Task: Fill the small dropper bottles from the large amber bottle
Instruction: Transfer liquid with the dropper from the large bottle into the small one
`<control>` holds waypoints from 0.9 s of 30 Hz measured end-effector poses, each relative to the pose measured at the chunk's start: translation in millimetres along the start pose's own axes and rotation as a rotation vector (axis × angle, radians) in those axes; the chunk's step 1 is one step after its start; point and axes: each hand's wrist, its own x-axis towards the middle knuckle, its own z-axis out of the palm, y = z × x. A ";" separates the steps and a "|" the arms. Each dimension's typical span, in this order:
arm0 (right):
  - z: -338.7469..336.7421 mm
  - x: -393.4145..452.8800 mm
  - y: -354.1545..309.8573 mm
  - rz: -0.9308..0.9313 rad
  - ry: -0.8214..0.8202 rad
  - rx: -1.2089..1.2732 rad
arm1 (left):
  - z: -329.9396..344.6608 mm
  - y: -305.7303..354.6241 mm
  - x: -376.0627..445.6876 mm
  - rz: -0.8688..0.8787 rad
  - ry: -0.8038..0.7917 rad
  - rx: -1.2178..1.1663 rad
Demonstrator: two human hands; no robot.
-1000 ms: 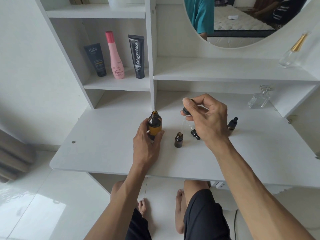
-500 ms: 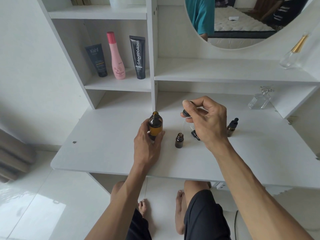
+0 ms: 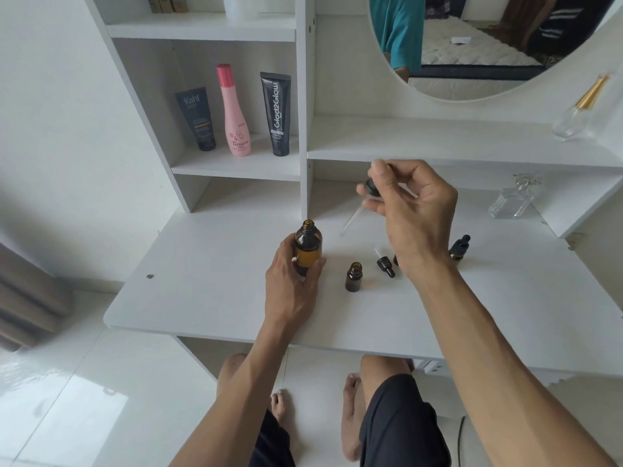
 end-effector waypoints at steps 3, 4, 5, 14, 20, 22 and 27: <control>15.5 5.9 -4.3 -0.001 0.001 0.064 | 0.6 -1.6 0.7 0.000 -0.002 -0.004; 20.1 7.3 -4.9 -0.002 -0.005 0.074 | 0.7 -1.7 0.3 0.000 -0.004 -0.011; 24.7 8.3 -5.4 -0.004 -0.013 0.081 | 0.9 -2.1 0.4 0.001 -0.004 -0.015; 43.7 12.1 5.2 0.022 -0.069 0.090 | 1.0 -3.5 0.2 0.016 -0.014 -0.032; 45.0 12.1 20.3 0.018 -0.145 0.006 | 0.3 -3.1 -0.1 0.031 -0.006 -0.023; 44.2 10.9 28.9 -0.006 -0.204 -0.089 | 0.5 -3.0 -0.2 0.034 0.000 -0.013; 41.3 4.8 52.0 0.020 -0.351 -0.299 | 0.0 -4.3 0.1 0.034 -0.007 -0.015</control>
